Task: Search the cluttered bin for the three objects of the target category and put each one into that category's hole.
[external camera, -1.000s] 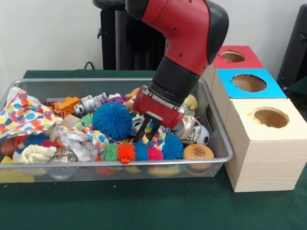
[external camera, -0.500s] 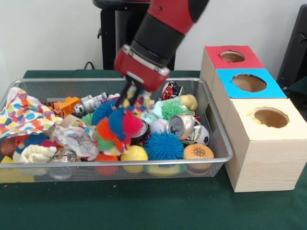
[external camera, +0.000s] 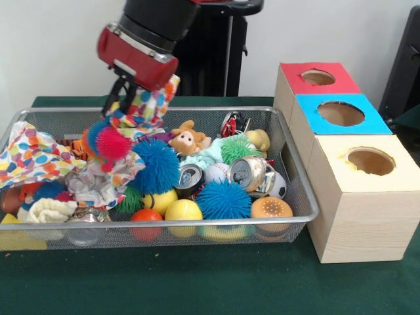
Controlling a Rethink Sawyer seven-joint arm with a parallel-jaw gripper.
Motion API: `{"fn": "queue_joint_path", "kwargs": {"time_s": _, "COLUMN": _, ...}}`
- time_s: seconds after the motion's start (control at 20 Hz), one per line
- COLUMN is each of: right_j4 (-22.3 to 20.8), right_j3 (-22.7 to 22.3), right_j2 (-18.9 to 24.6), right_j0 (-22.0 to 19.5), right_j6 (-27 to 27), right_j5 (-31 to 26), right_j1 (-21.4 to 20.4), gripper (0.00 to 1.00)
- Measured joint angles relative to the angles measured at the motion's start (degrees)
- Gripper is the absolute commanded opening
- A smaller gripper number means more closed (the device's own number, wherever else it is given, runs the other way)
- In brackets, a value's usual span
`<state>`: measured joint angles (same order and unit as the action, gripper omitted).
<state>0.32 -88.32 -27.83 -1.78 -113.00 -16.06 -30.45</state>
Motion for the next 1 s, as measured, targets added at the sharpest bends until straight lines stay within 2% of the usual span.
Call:
{"fn": "queue_joint_path", "kwargs": {"time_s": 0.05, "right_j4": -1.3, "right_j3": -0.3, "right_j2": 1.4, "right_j0": -2.2, "right_j6": 0.0, "right_j5": 0.0, "right_j1": -1.1, "gripper": 0.0}}
{"fn": "queue_joint_path", "kwargs": {"time_s": 0.25, "right_j4": -3.8, "right_j3": -1.3, "right_j2": 4.3, "right_j0": -6.2, "right_j6": 0.0, "right_j5": 0.0, "right_j1": -2.7, "gripper": 0.0}}
{"fn": "queue_joint_path", "kwargs": {"time_s": 0.6, "right_j4": -8.2, "right_j3": -3.1, "right_j2": 8.4, "right_j0": -11.0, "right_j6": 0.0, "right_j5": 0.0, "right_j1": -4.3, "gripper": 0.0}}
{"fn": "queue_joint_path", "kwargs": {"time_s": 0.95, "right_j4": -11.8, "right_j3": -3.4, "right_j2": 12.0, "right_j0": -13.7, "right_j6": 0.0, "right_j5": 0.0, "right_j1": -5.2, "gripper": 0.0}}
{"fn": "queue_joint_path", "kwargs": {"time_s": 1.0, "right_j4": -13.5, "right_j3": -3.6, "right_j2": 14.0, "right_j0": -15.0, "right_j6": 0.0, "right_j5": 0.0, "right_j1": -5.7, "gripper": 1.0}}
